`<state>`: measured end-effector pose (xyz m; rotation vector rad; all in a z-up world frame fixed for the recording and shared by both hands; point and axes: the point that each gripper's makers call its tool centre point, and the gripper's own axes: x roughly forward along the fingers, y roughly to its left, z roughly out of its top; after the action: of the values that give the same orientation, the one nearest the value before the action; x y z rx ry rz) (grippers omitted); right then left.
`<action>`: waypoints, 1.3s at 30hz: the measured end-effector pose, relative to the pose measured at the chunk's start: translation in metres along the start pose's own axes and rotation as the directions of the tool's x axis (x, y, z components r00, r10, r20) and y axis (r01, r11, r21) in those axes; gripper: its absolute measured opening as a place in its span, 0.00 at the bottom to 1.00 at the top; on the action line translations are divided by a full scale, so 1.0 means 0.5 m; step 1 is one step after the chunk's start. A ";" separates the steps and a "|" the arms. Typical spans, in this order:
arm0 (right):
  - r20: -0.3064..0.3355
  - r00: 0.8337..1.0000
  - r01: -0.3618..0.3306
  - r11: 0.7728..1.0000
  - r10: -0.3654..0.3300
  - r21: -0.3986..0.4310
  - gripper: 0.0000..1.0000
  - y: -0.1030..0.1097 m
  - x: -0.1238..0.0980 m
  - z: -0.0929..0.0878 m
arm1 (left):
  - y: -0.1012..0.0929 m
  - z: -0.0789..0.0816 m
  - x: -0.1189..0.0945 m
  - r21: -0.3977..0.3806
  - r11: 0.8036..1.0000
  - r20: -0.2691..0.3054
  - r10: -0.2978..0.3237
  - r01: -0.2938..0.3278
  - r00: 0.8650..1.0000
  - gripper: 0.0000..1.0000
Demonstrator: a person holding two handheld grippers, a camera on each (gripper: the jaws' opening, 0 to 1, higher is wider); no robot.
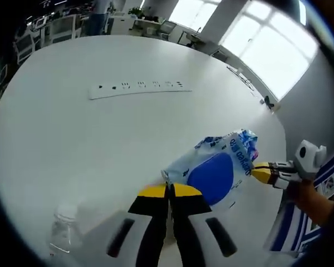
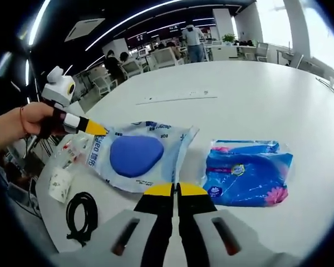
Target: Arrange the tabletop items into an orderly group along one side of the table until the central work area is clear of visible clutter.
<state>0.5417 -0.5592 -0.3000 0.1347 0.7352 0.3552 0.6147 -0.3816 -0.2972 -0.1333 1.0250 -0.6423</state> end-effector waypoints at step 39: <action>-0.018 0.999 0.036 0.999 -0.036 0.025 0.02 -0.020 0.021 -0.011 | 0.017 -0.007 0.032 -0.050 0.999 -0.002 -0.019 0.019 1.000 0.01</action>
<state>0.5479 -0.5646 -0.3131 0.1423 0.7583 0.3133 0.6212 -0.3829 -0.3147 -0.1861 1.0433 -0.6341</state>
